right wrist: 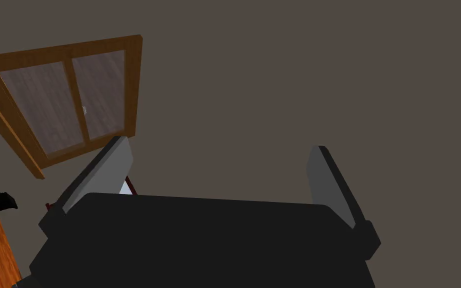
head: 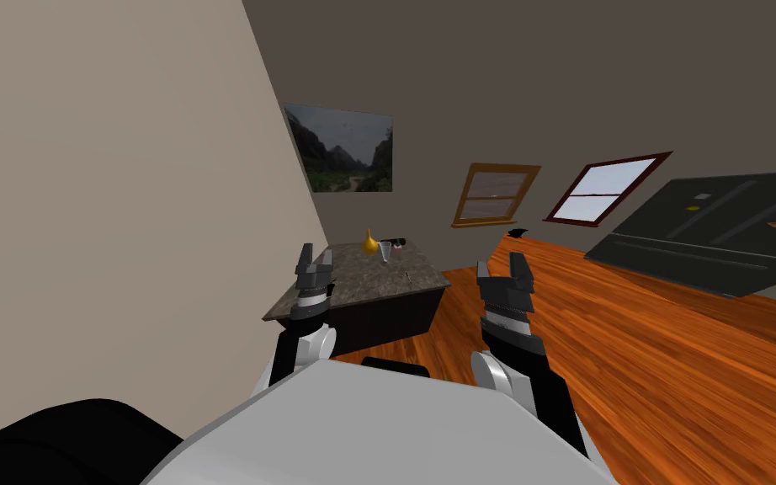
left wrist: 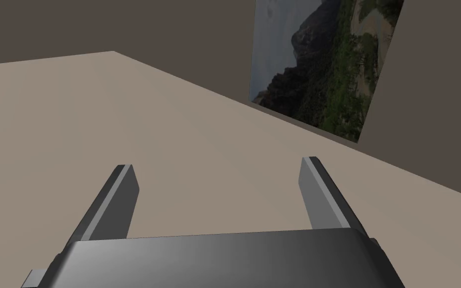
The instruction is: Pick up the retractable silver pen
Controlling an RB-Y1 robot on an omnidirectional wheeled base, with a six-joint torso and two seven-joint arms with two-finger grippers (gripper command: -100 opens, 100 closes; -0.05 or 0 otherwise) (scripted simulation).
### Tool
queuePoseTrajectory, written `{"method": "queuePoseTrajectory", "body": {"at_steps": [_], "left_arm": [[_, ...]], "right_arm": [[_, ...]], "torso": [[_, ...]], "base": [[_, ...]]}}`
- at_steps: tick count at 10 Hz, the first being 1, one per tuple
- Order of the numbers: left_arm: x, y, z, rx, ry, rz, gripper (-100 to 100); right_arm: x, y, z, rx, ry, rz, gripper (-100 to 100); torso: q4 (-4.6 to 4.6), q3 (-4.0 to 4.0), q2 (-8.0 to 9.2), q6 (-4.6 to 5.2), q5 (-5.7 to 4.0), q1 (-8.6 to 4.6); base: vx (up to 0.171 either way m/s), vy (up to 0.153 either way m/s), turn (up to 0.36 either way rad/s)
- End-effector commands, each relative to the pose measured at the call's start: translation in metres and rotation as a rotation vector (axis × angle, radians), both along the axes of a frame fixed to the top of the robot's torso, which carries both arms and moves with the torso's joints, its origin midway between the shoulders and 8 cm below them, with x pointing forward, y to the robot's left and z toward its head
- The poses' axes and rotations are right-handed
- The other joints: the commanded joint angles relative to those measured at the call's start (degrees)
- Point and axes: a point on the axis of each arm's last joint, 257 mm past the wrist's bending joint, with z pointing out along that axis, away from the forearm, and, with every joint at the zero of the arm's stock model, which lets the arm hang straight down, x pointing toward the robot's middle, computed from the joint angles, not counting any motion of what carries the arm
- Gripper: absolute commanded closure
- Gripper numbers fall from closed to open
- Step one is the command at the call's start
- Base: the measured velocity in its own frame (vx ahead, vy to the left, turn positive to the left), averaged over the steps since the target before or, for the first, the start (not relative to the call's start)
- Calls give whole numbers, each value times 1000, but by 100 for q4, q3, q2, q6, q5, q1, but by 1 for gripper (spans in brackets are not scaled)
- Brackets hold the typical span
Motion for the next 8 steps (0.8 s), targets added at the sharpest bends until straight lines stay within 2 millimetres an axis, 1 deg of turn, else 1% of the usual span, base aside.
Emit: {"method": "queuePoseTrajectory", "body": {"at_steps": [1, 3, 5, 6, 8], "left_arm": [[0, 0, 0, 0, 0, 0, 0], [0, 0, 0, 0, 0, 0, 0], [0, 0, 0, 0, 0, 0, 0], [0, 0, 0, 0, 0, 0, 0], [0, 0, 0, 0, 0, 0, 0]], "right_arm": [[3, 8, -3, -39, 16, 27, -100], [6, 14, -5, -67, 30, 48, -100], [13, 26, -13, -119, 63, 90, -100], [13, 27, -14, -128, 65, 95, -100], [20, 41, -25, -177, 106, 137, -100]], "torso": [[0, 0, 0, 0, 0, 0], [3, 9, 16, -1, -1, -5], [4, 10, 17, -1, -1, -4], [5, 12, 21, -2, -1, -5], [5, 12, 20, -1, -1, -7]], "base": [[-25, -6, 44], [-46, -7, 53], [-52, -5, 90], [-49, -9, 39], [-67, -11, 127]]}}
